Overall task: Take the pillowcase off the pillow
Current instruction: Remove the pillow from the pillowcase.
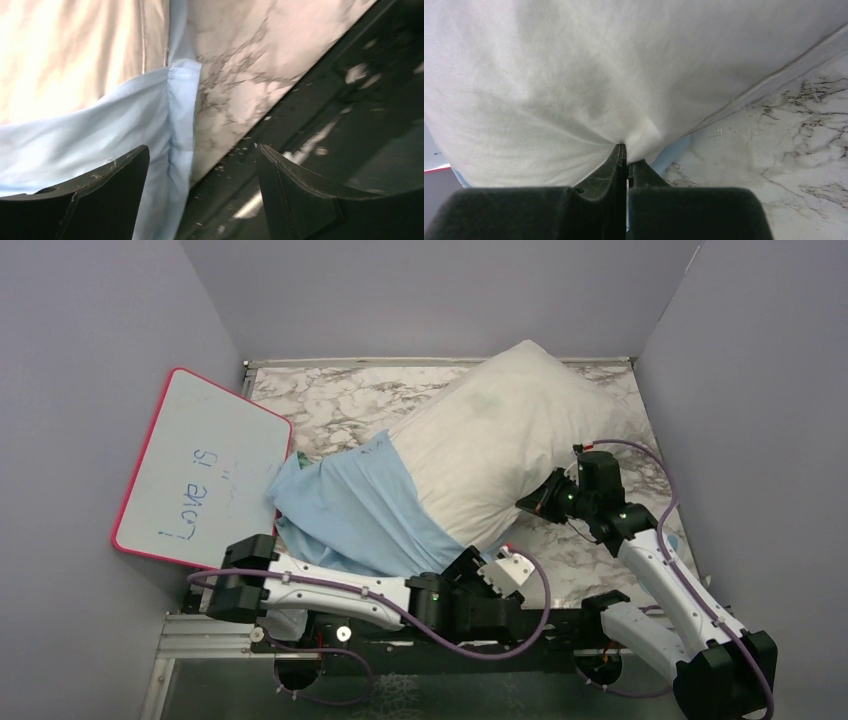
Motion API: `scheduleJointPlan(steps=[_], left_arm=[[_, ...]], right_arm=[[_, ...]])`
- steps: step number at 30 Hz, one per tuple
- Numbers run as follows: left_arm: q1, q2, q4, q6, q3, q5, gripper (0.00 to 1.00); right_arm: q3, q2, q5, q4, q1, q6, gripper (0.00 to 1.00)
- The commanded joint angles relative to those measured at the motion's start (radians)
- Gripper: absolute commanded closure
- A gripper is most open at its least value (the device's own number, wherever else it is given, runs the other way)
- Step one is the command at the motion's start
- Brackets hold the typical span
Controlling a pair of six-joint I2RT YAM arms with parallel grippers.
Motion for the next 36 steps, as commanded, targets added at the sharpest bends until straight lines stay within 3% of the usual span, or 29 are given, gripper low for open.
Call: scheduleJointPlan(steps=[1,8,15,20,23,24,36], left_arm=[[0.001,0.114,0.041,0.213,-0.025,-0.144,0.2],[0.02,0.16,0.144,0.307,-0.072,-0.221,0.2],[0.033,0.244,0.154,0.344,-0.091,-0.27,0.37],[0.033,0.252,0.152,0.318,-0.111,-0.267,0.64],[0.032,0.237,0.143,0.294,-0.141,-0.259,0.95],[0.032,0.227,0.131,0.274,-0.152,-0.26,1.0],[0.032,-0.013,-0.085,-0.208,-0.371,-0.126,1.0]], right_arm=[[0.04,-0.026,0.047,0.023,-0.006,-0.016,0.96],[0.02,-0.042,0.044,0.03,-0.006,-0.002,0.96],[0.031,-0.032,0.06,0.022,-0.006,-0.012,0.96],[0.053,-0.012,0.085,0.017,-0.006,-0.016,0.96],[0.073,0.012,0.099,0.017,-0.006,-0.021,0.96],[0.079,0.018,0.103,0.018,-0.006,-0.023,0.96],[0.234,0.137,0.227,0.003,-0.029,-0.078,0.97]])
